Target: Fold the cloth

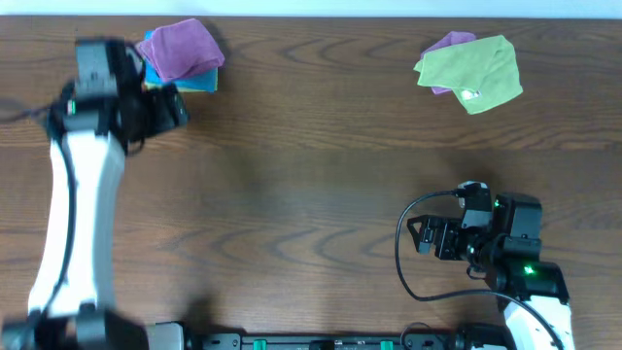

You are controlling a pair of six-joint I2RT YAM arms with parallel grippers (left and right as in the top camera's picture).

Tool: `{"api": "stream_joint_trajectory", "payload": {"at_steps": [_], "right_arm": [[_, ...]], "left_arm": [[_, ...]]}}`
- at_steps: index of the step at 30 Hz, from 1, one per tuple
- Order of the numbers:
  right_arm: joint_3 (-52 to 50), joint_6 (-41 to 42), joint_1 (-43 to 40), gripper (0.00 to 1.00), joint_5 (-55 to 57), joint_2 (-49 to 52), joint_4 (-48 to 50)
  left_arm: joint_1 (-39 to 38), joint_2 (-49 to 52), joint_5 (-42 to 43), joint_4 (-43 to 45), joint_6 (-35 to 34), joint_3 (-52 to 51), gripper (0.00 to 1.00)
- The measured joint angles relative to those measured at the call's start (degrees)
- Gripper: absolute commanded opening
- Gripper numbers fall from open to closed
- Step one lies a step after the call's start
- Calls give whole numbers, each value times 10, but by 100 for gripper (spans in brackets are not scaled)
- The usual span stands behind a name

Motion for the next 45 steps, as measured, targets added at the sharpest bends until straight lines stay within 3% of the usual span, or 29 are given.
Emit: {"api": "stream_joint_trajectory", "payload": {"at_steps": [8,23,34,45], "right_arm": [[0,0,0,99,0,0,0],[0,2,0,99,0,0,0],[0,4,0,99,0,0,0],[0,4,0,99,0,0,-1]], "left_arm": [[-14,-257,-2,107,0,-243,95],[-82,-688,-76,95,17,-584,96],[-86,-816,-88,26,61,-659,95],[-86,-826,-95,26,110,-659,96]]}}
